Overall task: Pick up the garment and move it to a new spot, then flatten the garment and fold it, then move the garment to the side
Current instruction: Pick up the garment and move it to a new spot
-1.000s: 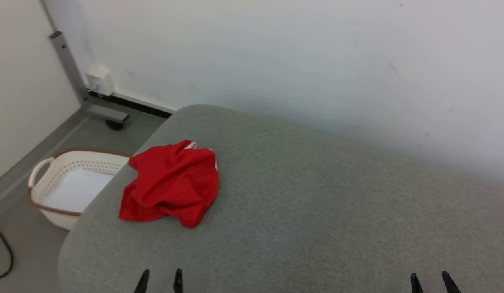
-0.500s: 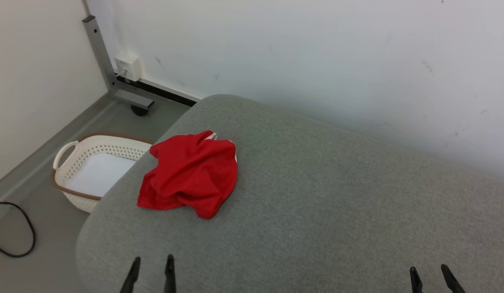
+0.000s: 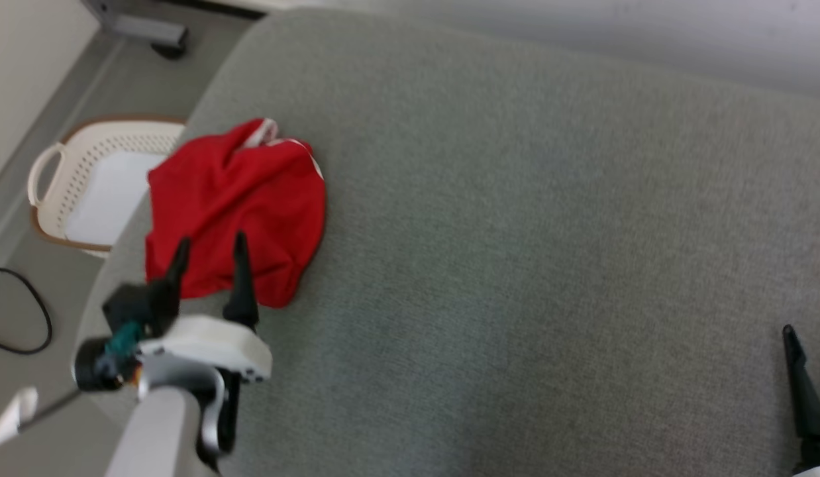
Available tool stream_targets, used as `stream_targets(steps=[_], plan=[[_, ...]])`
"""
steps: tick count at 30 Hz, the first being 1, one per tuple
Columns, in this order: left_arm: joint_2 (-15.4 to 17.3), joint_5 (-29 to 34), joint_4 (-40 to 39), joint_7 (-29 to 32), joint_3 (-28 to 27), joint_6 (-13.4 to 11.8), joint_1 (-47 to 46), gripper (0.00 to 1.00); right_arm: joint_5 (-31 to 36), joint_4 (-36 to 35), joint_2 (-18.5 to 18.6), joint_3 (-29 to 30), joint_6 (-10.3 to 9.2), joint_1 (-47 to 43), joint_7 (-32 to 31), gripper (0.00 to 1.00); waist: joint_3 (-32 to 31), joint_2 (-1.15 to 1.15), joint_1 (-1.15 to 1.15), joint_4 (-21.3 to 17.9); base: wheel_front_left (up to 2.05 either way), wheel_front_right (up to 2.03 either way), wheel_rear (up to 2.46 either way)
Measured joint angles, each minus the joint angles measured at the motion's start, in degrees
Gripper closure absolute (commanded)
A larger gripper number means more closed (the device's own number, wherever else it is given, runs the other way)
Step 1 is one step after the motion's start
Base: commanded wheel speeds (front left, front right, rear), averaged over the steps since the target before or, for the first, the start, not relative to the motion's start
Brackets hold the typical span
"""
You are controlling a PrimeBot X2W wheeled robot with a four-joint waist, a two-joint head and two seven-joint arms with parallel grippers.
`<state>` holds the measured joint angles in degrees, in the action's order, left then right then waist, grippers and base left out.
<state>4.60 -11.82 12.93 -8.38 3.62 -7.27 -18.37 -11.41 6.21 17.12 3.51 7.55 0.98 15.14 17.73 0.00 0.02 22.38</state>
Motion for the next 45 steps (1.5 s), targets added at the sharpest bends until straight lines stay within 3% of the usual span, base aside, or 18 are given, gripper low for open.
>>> stream_targets(steps=[8, 14, 15, 16, 24, 30, 34, 38, 45], plan=[[3.11, 2.44, 10.98, 9.17, -1.07, -4.20, -14.28, 0.00, -1.21, -3.11, 3.87, 0.01, 0.08, 2.01, 0.14, 0.00, 9.84, 0.00, 0.00, -1.18, 0.00, 0.00, 0.00], [3.96, 2.25, 21.34, 18.40, 0.10, -2.87, -20.15, 0.00, -1.78, -4.98, 4.68, -0.73, 0.09, 2.48, -0.04, 0.00, 11.85, 0.00, -0.01, -1.80, 0.00, 0.00, 0.00], [4.28, 2.23, 22.80, 19.48, 0.29, -2.26, -20.87, 0.73, -1.86, -5.01, 4.70, -0.87, 0.09, 2.53, -0.22, 0.00, 11.74, 0.00, -0.01, -1.88, 0.00, 0.00, 0.00], [4.50, 1.78, 23.74, 19.98, 0.19, -1.77, -21.47, 1.00, -2.07, -4.98, 4.76, -1.09, 0.09, 2.59, -0.43, 0.00, 11.58, 0.00, -0.02, -2.01, 0.00, 0.00, 0.00], [5.86, 0.56, 23.03, 14.29, -0.70, -0.97, -24.01, 1.00, -2.48, -0.52, 2.12, -2.71, 0.00, 3.59, -0.41, 0.00, 6.64, 0.00, -0.01, -3.63, 0.00, 0.00, 0.00], [5.64, 0.88, 16.17, 13.35, 1.97, 1.05, -25.16, 1.00, -2.64, 3.91, -3.54, -5.76, 0.00, 2.79, -0.18, 0.00, 0.43, 0.00, 0.00, -6.49, 0.00, 0.00, 0.00], [4.71, 1.02, 11.51, 14.46, 3.91, 2.56, -25.12, 1.00, -2.71, 4.71, -6.06, -6.45, 0.00, 1.85, -0.11, 0.00, -2.87, 0.00, -0.01, -8.73, 0.00, 0.00, 0.00], [2.56, -0.16, 2.67, 17.67, 7.00, 4.85, -22.33, 1.00, -2.83, 5.20, -8.87, -6.62, 0.00, -1.18, -0.11, 0.00, -7.64, 0.00, -0.01, -13.71, 0.00, 0.00, 0.00], [0.07, -2.58, -6.81, 21.56, 12.20, 5.72, -14.69, 1.00, -2.92, 4.90, -10.48, -5.11, 0.00, -4.04, -0.11, 0.00, -11.82, 0.01, -0.02, -19.84, 0.00, 0.00, 0.00]])
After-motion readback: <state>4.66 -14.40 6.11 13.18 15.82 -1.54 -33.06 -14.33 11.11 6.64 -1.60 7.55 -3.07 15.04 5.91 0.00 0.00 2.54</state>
